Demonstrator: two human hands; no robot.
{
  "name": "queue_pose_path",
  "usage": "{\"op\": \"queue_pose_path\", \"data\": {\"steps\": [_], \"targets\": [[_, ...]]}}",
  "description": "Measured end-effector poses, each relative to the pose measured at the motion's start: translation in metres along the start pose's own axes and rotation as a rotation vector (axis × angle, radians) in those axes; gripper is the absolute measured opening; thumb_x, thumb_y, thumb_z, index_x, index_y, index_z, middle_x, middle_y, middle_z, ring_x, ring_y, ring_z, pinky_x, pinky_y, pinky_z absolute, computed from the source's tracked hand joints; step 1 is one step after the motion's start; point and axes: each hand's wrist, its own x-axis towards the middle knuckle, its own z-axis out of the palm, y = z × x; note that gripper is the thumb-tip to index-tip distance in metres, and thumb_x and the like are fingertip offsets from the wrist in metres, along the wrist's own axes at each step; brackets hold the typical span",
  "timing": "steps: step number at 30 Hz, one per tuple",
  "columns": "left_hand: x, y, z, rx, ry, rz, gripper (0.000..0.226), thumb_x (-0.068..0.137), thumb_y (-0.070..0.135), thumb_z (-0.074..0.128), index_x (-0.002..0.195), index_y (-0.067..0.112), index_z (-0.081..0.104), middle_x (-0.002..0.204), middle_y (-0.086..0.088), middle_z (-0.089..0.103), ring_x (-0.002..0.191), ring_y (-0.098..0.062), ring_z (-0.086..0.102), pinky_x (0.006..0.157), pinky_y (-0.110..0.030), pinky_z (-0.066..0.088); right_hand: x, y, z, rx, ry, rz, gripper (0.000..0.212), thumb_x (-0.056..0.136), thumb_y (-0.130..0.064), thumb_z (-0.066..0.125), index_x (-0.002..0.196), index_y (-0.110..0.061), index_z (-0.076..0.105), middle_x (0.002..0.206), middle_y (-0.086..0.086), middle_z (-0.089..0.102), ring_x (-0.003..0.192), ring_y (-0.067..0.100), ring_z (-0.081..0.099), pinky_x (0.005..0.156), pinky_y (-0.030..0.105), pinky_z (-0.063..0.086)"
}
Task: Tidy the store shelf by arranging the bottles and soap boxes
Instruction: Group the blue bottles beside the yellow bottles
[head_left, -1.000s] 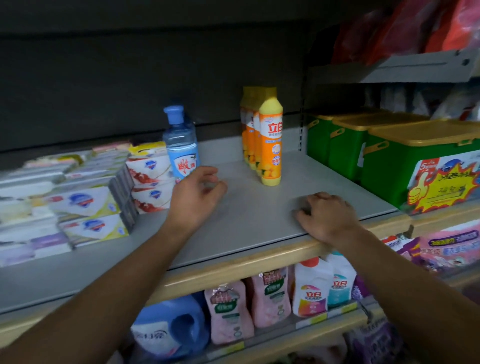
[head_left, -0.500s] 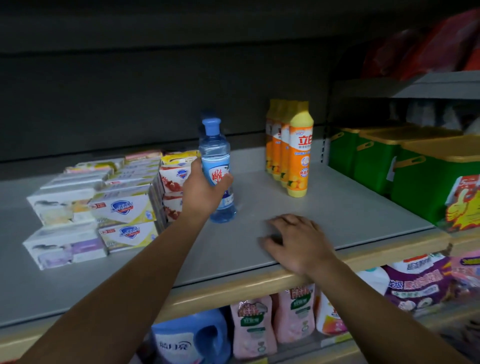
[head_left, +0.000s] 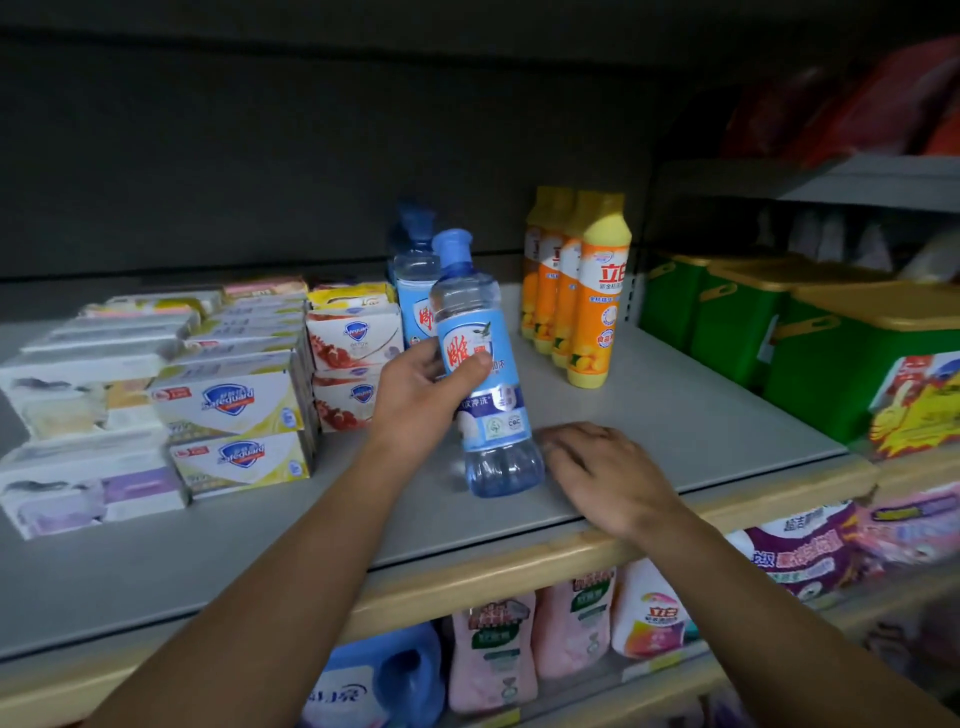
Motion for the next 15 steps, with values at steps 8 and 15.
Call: {"op": "queue_pose_path", "data": {"steps": [8, 15], "targets": [[-0.005, -0.004, 0.014, -0.135, 0.016, -0.093, 0.025, 0.078, 0.016, 0.079, 0.1, 0.012, 0.069, 0.091, -0.004, 0.076, 0.083, -0.02, 0.074, 0.064, -0.028, 0.058, -0.017, -0.024, -0.01, 0.904, 0.038, -0.016, 0.042, 0.079, -0.062, 0.058, 0.118, -0.047, 0.06, 0.115, -0.023, 0.068, 0.109, -0.001, 0.063, 0.094, 0.025, 0.049], [-0.001, -0.006, 0.007, -0.152, 0.065, -0.141, 0.026, 0.083, 0.032, 0.074, 0.1, 0.013, 0.069, 0.095, -0.005, 0.076, 0.089, -0.022, 0.073, 0.074, -0.039, 0.059, -0.008, -0.055, 0.011, 0.92, 0.225, 0.047, 0.05, 0.067, -0.033, 0.074, 0.111, -0.046, 0.055, 0.101, -0.024, 0.07, 0.094, 0.002, 0.069, 0.078, 0.029, 0.058]]}}
